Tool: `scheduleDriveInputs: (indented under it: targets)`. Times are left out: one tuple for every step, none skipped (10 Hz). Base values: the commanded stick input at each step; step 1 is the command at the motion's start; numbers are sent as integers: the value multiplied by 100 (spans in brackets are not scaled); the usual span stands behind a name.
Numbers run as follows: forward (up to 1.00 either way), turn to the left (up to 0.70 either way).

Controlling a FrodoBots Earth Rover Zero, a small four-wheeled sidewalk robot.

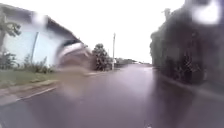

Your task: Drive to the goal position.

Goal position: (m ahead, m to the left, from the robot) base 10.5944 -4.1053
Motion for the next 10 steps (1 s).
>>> scheduleDriveInputs:
  targets:
    - [70,0]
    - [70,0]
    - [70,0]
    - [70,0]
    - [70,0]
    - [70,0]
    - [70,-6]
    - [70,-35]
    - [70,-35]
    - [70,-35]
